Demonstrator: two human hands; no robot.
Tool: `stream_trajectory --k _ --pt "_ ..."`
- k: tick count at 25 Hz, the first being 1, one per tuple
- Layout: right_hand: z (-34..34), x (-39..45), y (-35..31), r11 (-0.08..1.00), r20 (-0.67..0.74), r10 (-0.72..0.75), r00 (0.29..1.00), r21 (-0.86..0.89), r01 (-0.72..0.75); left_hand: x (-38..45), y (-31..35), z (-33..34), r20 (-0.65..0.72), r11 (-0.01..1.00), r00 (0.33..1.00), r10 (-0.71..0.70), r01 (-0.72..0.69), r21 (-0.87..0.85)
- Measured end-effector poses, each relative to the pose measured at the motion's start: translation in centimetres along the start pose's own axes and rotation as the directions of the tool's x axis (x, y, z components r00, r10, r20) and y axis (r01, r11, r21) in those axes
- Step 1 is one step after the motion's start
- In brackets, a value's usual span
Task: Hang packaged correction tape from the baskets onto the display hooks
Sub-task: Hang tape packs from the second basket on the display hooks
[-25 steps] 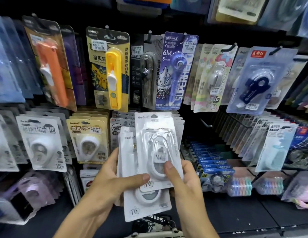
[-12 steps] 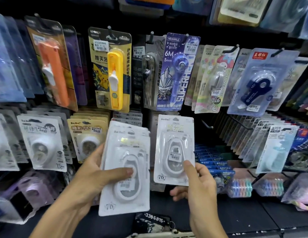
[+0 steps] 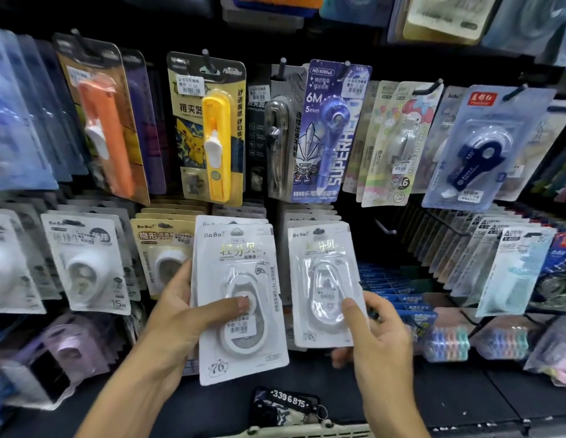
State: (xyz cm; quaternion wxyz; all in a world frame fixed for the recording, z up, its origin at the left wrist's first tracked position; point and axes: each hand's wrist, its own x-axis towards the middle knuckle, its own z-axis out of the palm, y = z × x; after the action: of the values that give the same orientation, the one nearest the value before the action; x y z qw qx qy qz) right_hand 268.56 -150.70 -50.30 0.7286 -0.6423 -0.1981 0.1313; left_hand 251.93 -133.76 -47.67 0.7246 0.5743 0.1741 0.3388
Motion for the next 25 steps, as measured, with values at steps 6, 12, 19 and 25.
stream_trajectory --k 6,12,19,25 --pt "1.6 5.4 1.3 0.904 0.179 0.044 0.983 -0.427 0.037 0.0 -0.4 0.3 0.025 1.0 1.0 -0.015 0.015 0.001" --pt "1.2 6.6 2.1 0.795 0.193 0.062 0.979 -0.602 0.068 0.1 -1.0 0.6 0.015 1.0 1.0 -0.008 0.008 0.019" --pt "2.6 -0.5 1.0 0.983 0.491 -0.035 0.871 -0.14 0.118 0.3 -2.4 2.4 -0.039 0.999 0.999 0.028 -0.027 0.043" --pt "2.6 -0.2 0.0 0.98 0.405 -0.111 0.908 0.195 0.033 -0.1 -2.3 2.6 0.04 0.999 0.999 0.006 -0.008 0.048"
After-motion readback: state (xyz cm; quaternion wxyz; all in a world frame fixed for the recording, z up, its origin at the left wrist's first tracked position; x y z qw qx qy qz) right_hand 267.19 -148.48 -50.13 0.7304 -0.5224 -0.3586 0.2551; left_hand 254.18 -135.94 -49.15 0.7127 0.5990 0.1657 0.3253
